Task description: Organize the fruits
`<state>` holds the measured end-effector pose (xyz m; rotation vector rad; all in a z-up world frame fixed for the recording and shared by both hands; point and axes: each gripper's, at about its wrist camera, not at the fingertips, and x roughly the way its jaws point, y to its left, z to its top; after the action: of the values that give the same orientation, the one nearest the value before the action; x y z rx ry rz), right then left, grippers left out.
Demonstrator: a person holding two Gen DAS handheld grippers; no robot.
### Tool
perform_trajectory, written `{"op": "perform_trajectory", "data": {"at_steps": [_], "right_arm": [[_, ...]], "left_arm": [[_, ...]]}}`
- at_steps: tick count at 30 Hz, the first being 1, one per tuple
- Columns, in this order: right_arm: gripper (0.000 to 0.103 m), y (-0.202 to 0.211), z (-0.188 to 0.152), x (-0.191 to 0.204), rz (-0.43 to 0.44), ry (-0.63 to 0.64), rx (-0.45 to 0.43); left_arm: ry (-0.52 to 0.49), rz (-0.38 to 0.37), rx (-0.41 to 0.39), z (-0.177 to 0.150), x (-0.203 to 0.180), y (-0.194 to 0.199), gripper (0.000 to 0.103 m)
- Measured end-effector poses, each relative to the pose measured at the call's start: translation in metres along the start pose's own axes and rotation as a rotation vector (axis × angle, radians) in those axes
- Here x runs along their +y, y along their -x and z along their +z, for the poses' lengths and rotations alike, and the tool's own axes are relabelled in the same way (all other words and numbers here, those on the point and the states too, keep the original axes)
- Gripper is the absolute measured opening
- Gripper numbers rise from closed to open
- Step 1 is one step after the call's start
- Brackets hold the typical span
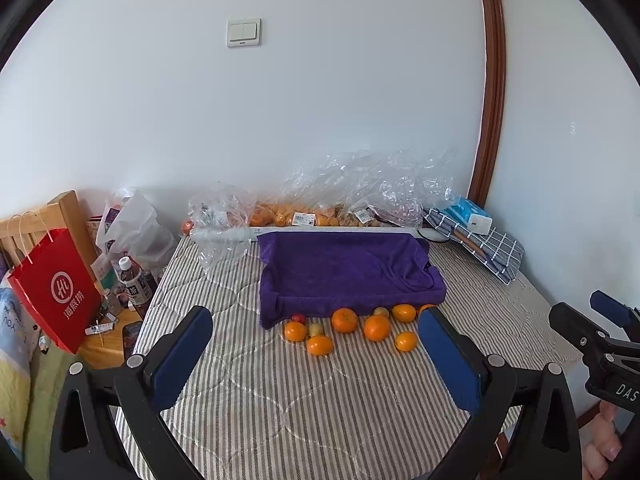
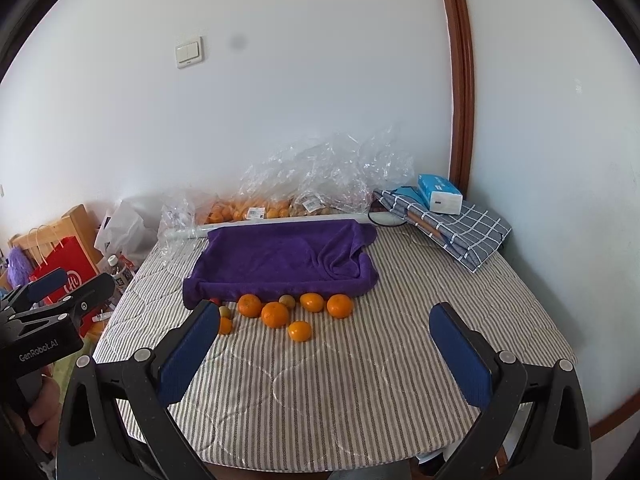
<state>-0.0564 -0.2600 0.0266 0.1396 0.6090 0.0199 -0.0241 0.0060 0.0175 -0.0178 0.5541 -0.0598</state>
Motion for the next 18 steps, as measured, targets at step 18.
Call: {"op": "perform_trajectory", "data": {"at_steps": [18], "right_arm": [[0.103,0.0052,0.0047,0.0018,0.0,0.016,-0.027]], "left_arm": [[0.005,-0.007,-0.001,-0.0007,0.0006,-0.0031,0.103]]}}
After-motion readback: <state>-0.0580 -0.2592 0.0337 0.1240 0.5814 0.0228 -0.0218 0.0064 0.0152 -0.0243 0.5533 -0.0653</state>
